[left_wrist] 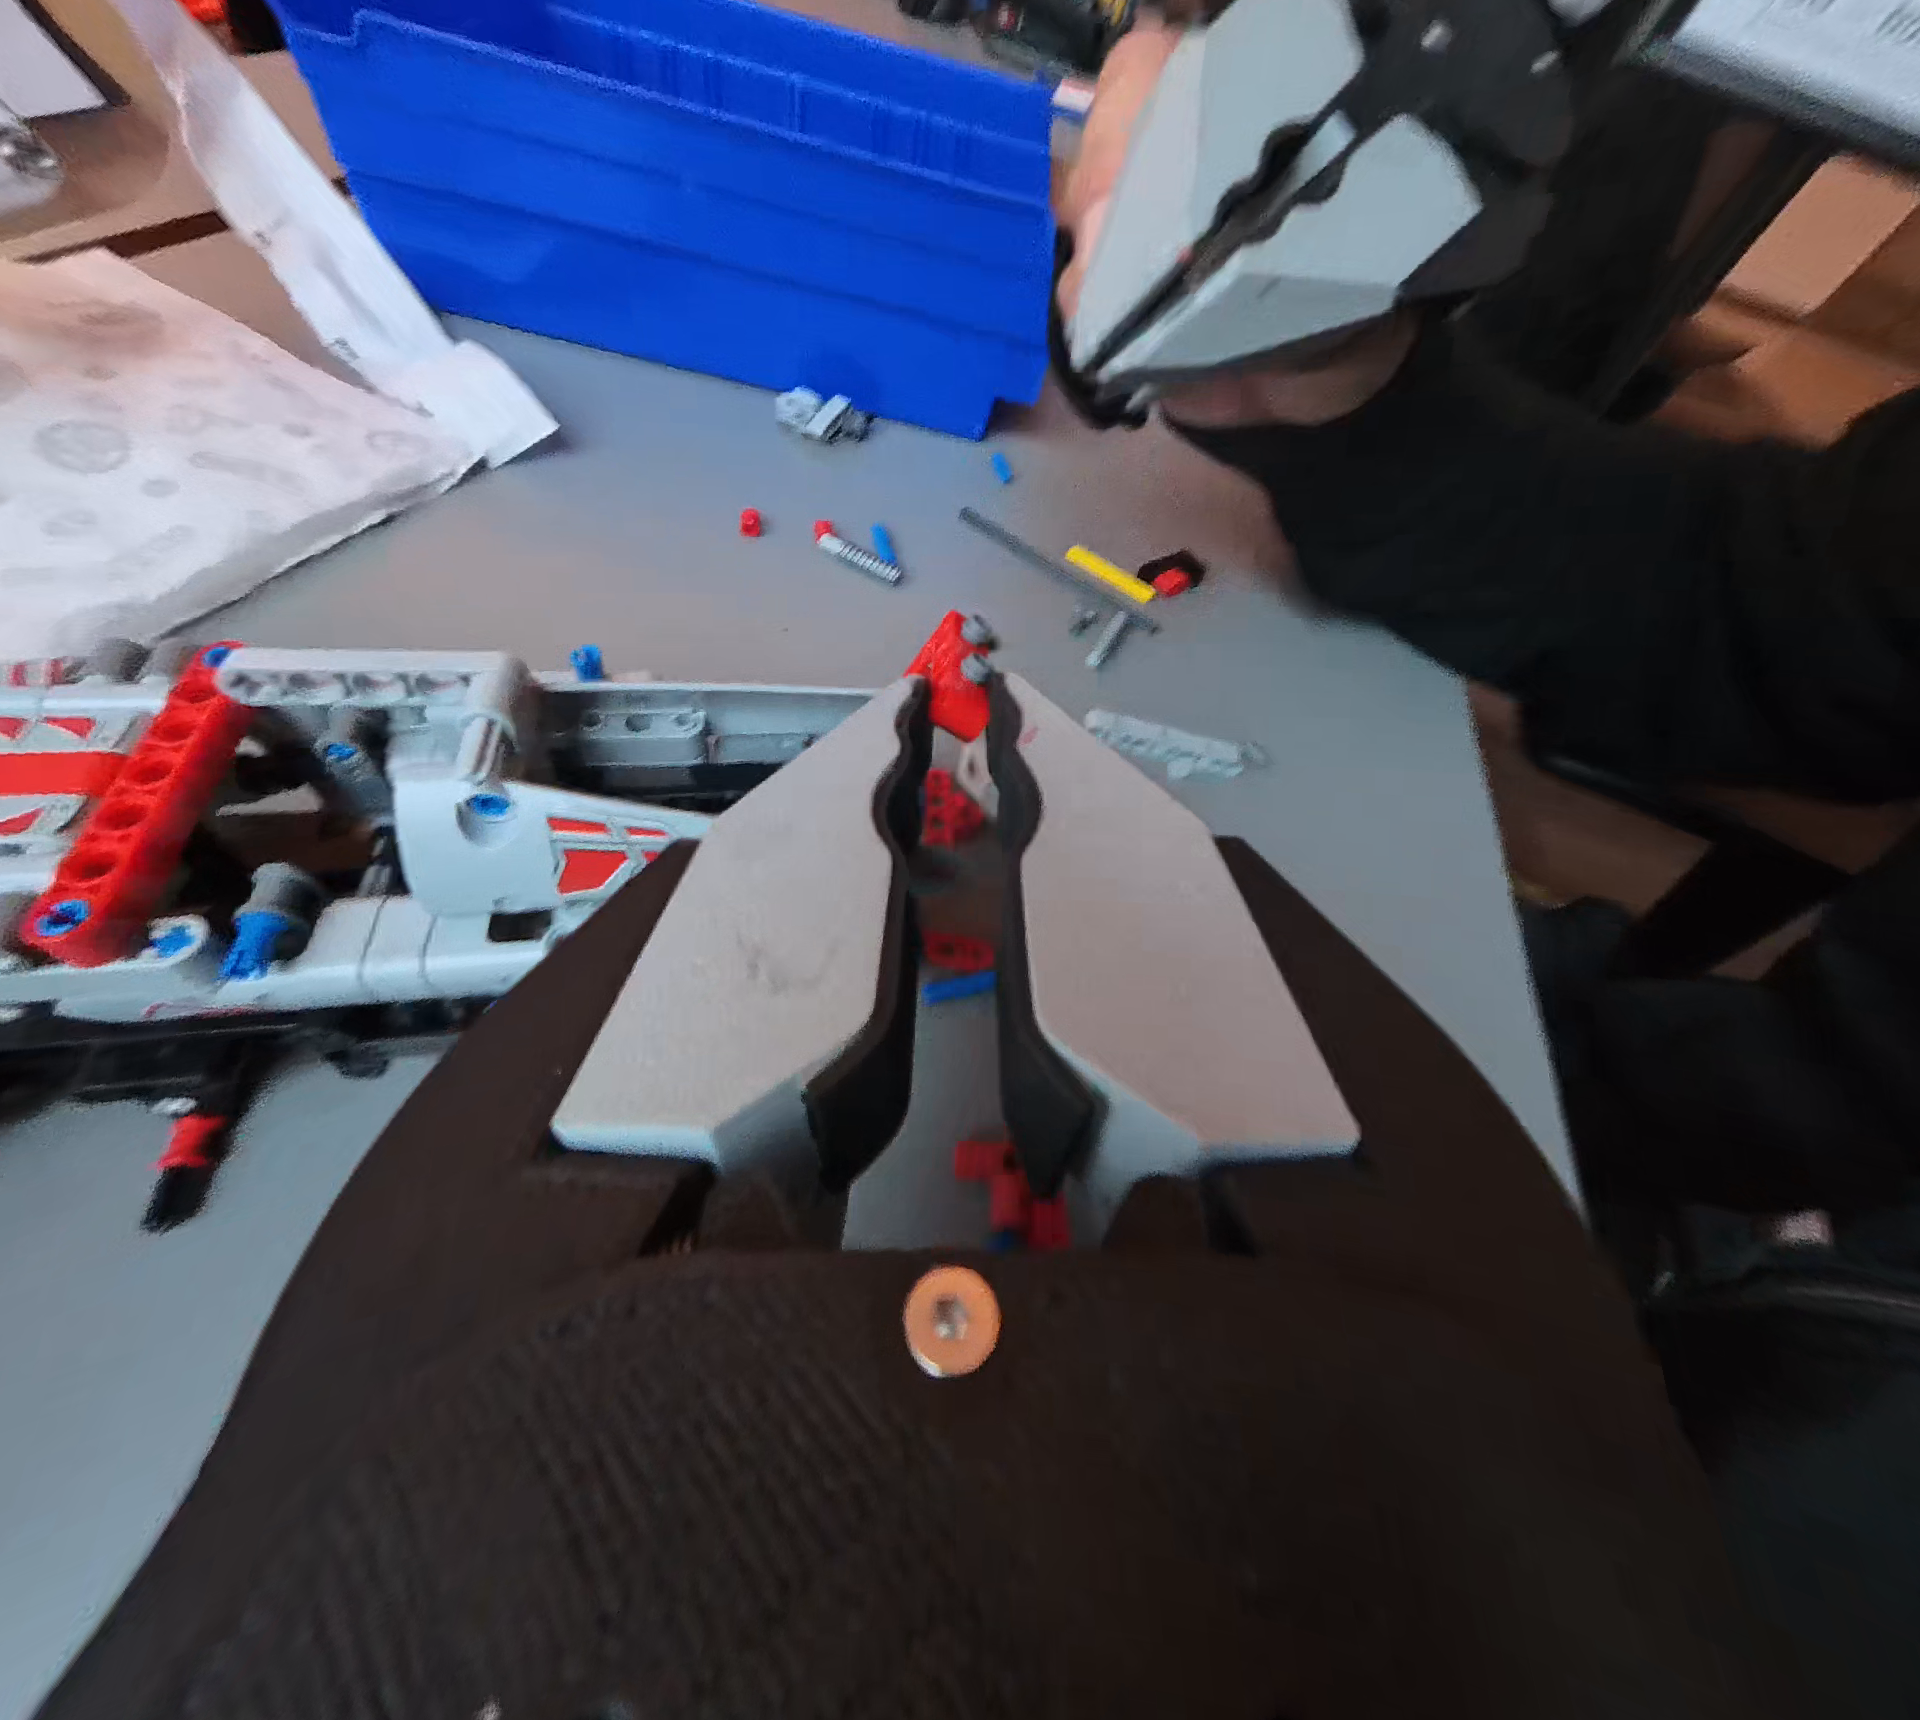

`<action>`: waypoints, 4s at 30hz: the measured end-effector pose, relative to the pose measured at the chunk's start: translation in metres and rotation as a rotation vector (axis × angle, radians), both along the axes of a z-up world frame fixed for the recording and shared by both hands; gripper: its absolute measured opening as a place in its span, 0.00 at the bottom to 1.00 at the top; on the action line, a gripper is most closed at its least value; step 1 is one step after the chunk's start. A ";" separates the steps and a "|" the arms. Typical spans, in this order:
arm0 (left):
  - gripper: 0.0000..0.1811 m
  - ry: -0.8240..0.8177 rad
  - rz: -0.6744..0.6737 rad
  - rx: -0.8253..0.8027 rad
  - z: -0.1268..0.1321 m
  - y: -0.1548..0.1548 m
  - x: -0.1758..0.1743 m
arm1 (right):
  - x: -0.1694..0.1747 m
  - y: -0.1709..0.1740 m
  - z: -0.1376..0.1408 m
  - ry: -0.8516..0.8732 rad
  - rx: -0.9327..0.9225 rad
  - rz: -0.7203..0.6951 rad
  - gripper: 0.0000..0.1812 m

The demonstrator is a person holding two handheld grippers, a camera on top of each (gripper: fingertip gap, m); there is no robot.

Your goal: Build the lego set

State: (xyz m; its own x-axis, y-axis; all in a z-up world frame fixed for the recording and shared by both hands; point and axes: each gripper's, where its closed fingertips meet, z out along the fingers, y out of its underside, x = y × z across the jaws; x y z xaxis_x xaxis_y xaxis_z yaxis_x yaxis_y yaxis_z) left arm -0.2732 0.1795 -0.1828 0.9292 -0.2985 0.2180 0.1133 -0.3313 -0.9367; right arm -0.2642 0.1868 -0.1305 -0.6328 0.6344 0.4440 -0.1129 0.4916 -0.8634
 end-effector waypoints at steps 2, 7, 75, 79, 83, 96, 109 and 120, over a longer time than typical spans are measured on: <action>0.05 -0.033 -0.001 0.054 0.011 0.001 0.000 | 0.000 0.001 -0.006 -0.070 -0.038 0.017 0.00; 0.05 -0.021 0.007 0.052 0.010 0.002 0.001 | -0.002 -0.008 -0.021 -0.081 0.040 0.025 0.00; 0.04 0.415 0.046 0.005 -0.003 0.003 0.009 | -0.001 -0.008 -0.048 0.003 0.468 -0.051 0.00; 0.04 0.453 0.088 -0.036 -0.009 0.002 -0.001 | 0.000 -0.007 -0.044 0.021 0.462 -0.056 0.00; 0.04 0.260 0.036 0.031 0.006 0.001 0.006 | 0.006 -0.012 -0.029 0.033 0.343 -0.005 0.00; 0.04 0.280 0.013 0.025 0.001 0.002 0.012 | -0.001 -0.012 -0.044 -0.001 0.366 -0.016 0.01; 0.04 0.440 -0.004 -0.001 -0.006 0.000 0.016 | 0.004 -0.012 -0.052 -0.037 0.443 -0.006 0.00; 0.04 0.482 0.000 0.004 -0.005 0.000 0.016 | 0.005 -0.012 -0.049 -0.030 0.449 -0.013 0.00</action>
State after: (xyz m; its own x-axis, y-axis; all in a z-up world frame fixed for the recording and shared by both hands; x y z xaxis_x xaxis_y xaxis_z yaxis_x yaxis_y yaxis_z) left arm -0.2575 0.1793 -0.1881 0.9240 -0.2988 -0.2388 -0.3343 -0.3273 -0.8838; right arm -0.2589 0.1751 -0.1791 -0.6428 0.3910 0.6587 -0.0822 0.8197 -0.5668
